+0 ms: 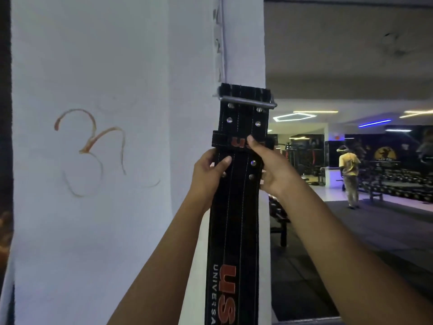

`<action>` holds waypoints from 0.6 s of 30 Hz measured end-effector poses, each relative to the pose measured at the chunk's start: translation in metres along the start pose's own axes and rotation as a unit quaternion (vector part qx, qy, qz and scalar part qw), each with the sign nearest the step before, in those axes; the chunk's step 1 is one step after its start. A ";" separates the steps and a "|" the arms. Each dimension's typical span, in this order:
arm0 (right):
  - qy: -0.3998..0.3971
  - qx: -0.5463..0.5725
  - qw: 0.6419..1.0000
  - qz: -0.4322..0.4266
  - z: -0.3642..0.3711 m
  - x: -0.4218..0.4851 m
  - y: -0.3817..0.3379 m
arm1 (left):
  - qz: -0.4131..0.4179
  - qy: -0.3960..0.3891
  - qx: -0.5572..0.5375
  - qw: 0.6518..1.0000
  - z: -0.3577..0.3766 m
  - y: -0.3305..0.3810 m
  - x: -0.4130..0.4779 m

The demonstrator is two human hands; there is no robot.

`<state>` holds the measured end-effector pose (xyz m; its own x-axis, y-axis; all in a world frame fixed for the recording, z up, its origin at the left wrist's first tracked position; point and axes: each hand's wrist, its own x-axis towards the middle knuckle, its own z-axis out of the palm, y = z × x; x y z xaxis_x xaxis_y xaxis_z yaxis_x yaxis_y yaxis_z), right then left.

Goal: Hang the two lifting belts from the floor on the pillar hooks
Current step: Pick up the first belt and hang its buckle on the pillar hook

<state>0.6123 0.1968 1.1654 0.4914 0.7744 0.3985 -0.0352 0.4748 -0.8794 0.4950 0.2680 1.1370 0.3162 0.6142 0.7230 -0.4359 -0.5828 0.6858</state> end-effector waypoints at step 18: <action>0.067 0.045 0.994 -0.080 0.028 0.003 -0.070 | -0.130 -0.182 0.009 0.975 -0.028 -0.015 -0.025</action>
<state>0.5921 0.1779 1.2354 0.6078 0.6263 0.4882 -0.0215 0.6276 -0.7783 0.4700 0.2767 1.1065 0.6931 0.5154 0.5039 -0.2867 -0.4441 0.8488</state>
